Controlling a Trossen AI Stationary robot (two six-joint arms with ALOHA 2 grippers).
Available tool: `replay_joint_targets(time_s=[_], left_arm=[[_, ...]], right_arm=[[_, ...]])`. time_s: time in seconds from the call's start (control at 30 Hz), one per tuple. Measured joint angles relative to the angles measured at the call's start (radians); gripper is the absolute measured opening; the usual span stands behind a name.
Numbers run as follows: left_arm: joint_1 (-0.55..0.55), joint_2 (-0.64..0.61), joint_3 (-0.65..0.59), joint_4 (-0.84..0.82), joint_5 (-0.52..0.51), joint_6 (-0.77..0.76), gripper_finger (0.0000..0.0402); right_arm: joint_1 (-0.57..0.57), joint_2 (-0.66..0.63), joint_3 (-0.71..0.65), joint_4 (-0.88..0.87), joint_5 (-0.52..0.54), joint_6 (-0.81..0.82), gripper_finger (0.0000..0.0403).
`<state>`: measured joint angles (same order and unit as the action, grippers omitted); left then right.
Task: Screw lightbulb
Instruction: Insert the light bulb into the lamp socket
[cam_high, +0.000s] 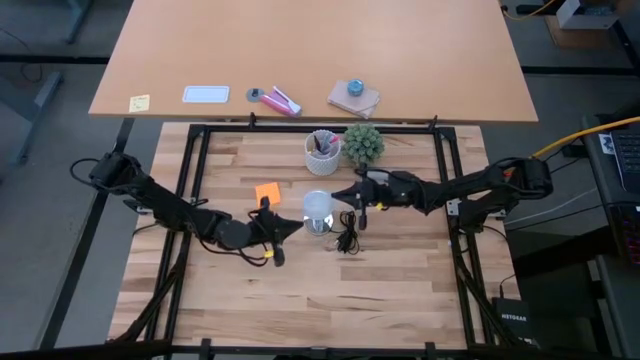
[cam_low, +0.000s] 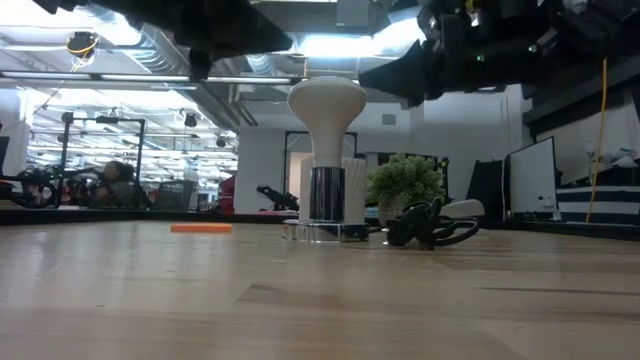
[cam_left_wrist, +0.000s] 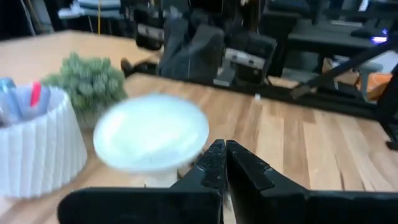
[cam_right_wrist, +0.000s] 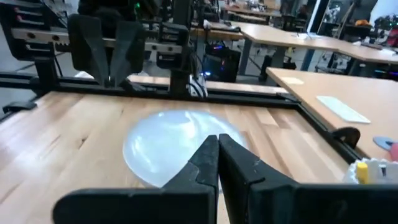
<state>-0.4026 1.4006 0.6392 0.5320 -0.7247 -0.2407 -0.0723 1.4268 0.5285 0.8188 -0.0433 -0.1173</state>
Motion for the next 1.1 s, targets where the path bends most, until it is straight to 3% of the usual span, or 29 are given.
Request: replay_joint_targets(time_s=[0.13,0.57,1.1], left_arm=[[0.000,0.009,0.000,-0.042,0.000,-0.091,0.0005],[0.077,0.097,0.000,-0.019,-0.018,-0.096,0.0005],[0.154,0.097,-0.001,-0.043,-0.051,-0.125,0.0005]], right_arm=[[0.000,0.022,0.000,-0.004,0.000,0.000,0.0012],[0.000,0.031,0.001,-0.024,-0.003,0.013,0.0012],[0.001,0.033,0.001,-0.007,-0.178,0.090,0.0012]])
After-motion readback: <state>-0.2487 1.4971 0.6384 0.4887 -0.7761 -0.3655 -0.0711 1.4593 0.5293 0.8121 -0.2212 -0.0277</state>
